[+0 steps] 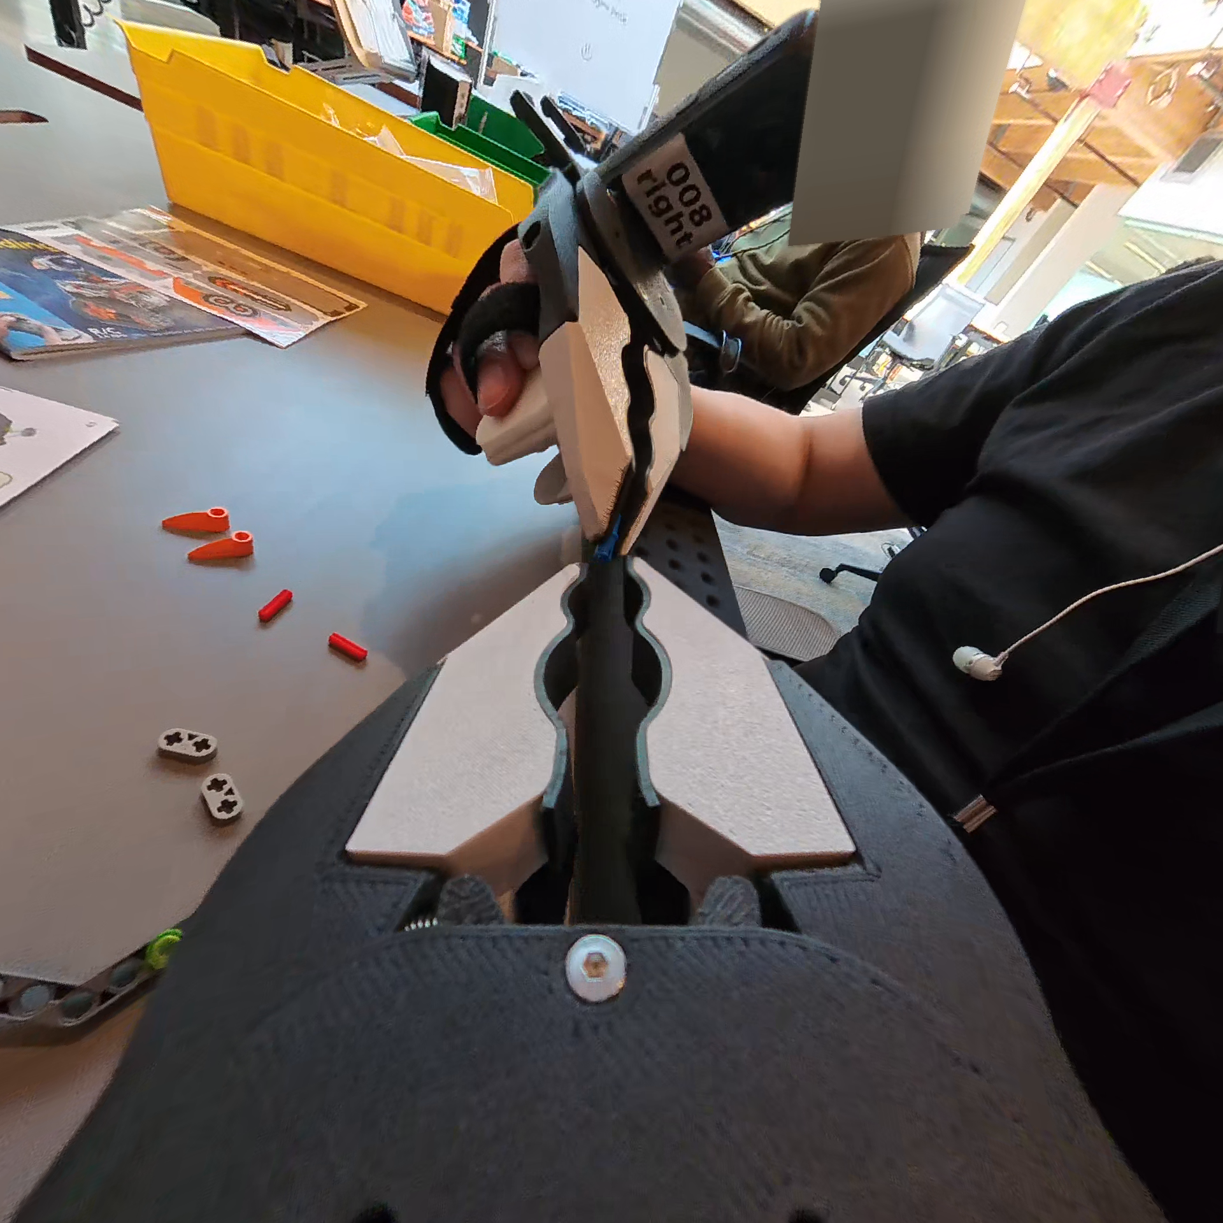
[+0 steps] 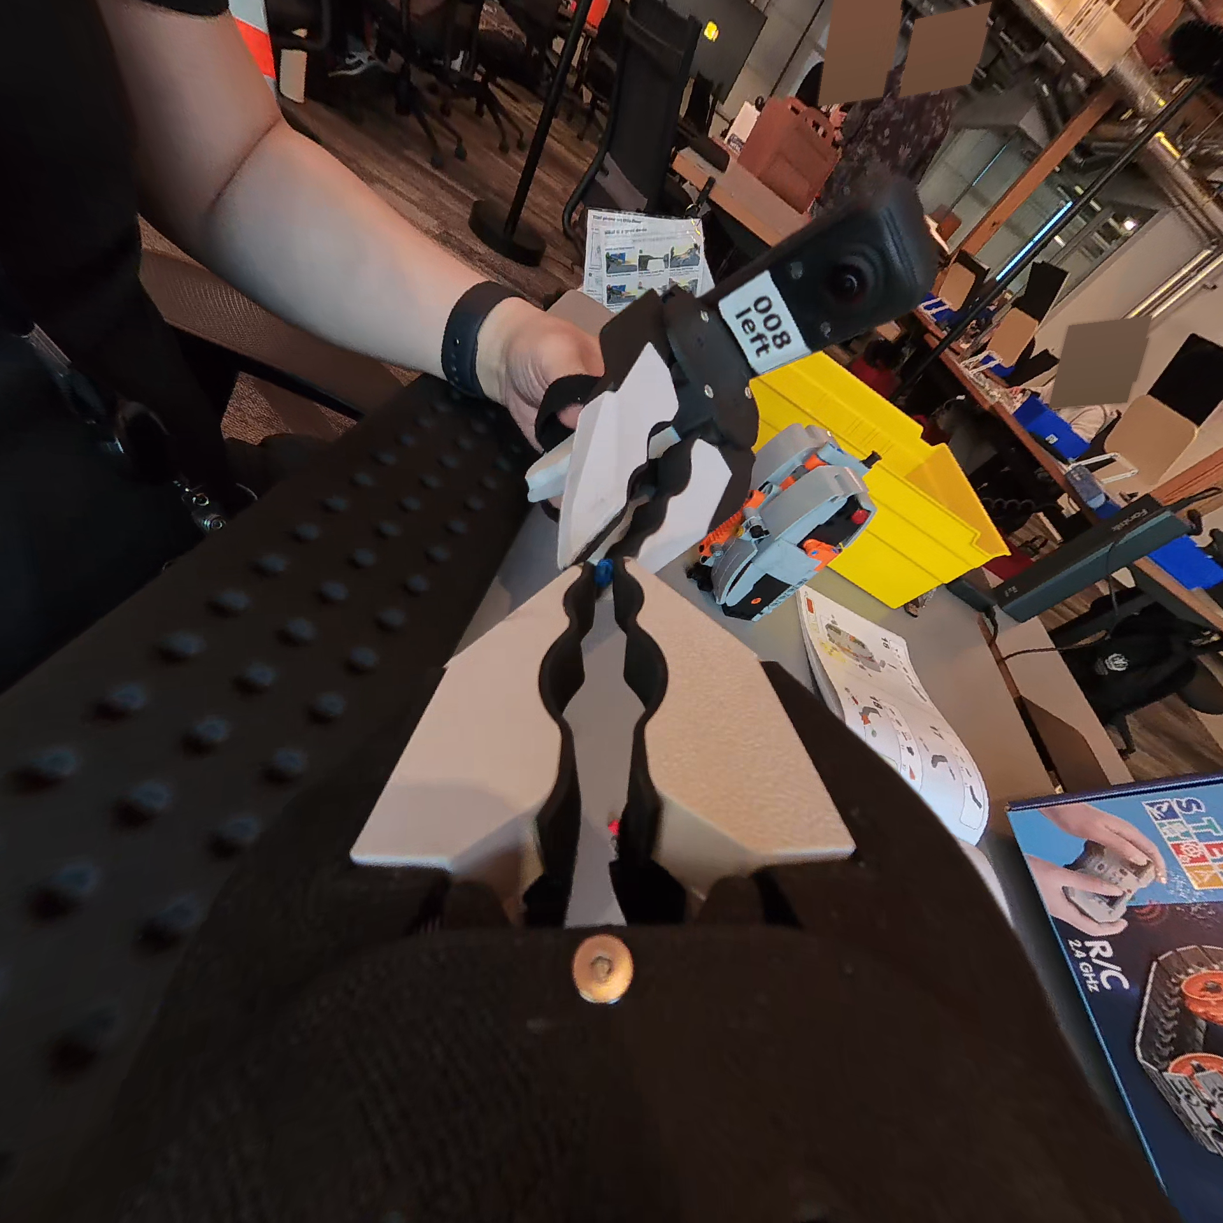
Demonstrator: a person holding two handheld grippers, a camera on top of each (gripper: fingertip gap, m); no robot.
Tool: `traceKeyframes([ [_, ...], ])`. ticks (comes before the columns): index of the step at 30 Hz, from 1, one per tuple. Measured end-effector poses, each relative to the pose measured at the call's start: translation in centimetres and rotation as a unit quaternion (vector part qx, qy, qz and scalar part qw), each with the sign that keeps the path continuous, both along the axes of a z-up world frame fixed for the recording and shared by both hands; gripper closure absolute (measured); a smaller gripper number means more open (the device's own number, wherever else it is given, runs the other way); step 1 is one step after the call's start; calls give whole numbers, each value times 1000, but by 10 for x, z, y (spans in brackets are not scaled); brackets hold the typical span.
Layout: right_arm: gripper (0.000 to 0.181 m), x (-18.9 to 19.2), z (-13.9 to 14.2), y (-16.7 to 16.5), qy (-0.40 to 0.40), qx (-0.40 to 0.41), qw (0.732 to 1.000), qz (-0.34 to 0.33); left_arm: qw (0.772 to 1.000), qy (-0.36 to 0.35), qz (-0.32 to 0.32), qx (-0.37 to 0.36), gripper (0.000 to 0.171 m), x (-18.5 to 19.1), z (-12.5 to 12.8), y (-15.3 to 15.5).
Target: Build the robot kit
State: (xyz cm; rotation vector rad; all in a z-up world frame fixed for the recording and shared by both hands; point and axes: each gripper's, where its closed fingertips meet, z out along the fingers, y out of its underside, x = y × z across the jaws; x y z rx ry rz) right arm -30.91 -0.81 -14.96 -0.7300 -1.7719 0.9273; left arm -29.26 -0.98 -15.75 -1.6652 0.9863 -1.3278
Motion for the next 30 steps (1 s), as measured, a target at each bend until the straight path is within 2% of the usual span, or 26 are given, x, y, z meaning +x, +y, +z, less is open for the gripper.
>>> traceKeyframes([
  [18, 176, 1, 12, -15, 26, 19, 999, 18, 995, -84, -38, -33, 165, -3, 23, -10],
  [25, 176, -1, 12, -15, 28, 31, 999, 13, 996, -74, -41, -34, 169, -1, 19, -12],
  [30, 170, -4, 9, -6, 21, 58, 998, -24, 997, -59, -22, -32, 169, -4, 15, -6],
])
